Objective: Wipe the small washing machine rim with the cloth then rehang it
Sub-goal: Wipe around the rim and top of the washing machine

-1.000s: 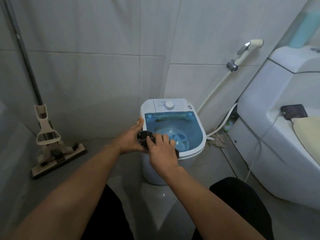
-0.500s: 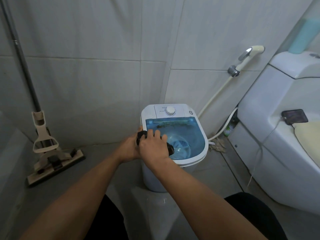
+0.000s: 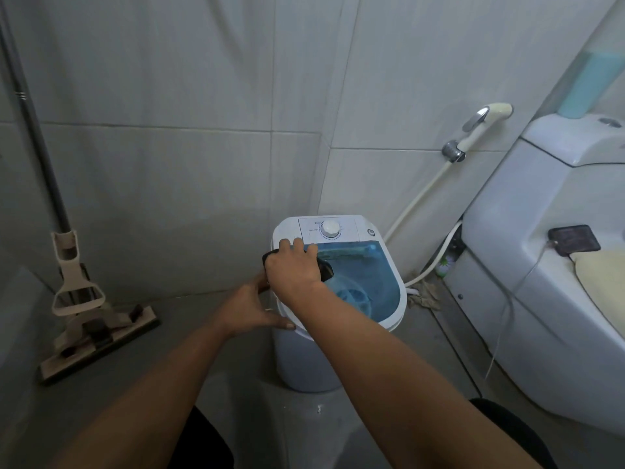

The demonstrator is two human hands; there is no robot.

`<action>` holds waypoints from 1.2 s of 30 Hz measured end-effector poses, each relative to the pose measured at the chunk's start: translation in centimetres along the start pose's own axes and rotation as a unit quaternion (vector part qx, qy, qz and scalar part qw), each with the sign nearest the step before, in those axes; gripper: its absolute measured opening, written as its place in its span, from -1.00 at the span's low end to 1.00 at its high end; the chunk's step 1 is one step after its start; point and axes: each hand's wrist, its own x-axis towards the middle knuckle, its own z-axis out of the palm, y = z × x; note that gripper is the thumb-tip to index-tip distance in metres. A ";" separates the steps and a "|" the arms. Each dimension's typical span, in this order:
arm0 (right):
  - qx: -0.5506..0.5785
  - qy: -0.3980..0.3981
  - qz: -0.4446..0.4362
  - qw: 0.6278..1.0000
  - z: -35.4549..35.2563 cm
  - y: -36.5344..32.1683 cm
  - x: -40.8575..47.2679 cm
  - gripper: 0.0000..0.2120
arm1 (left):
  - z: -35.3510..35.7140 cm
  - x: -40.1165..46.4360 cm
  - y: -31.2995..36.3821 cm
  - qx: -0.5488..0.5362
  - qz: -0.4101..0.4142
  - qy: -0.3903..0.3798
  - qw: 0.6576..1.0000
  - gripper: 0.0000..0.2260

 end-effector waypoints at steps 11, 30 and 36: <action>0.030 -0.049 0.010 0.998 -0.9 1.7 6.1 -0.65 | -0.2 0.4 0.7 0.043 0.042 -0.031 0.998 0.24; 0.055 -0.026 0.060 0.996 0.7 6.0 6.5 -0.63 | -1.1 0.4 0.9 0.169 0.039 -0.038 0.984 0.22; 0.054 -0.030 0.037 0.997 1.7 5.8 4.5 -0.65 | -1.2 0.3 1.3 0.186 0.053 -0.036 0.980 0.20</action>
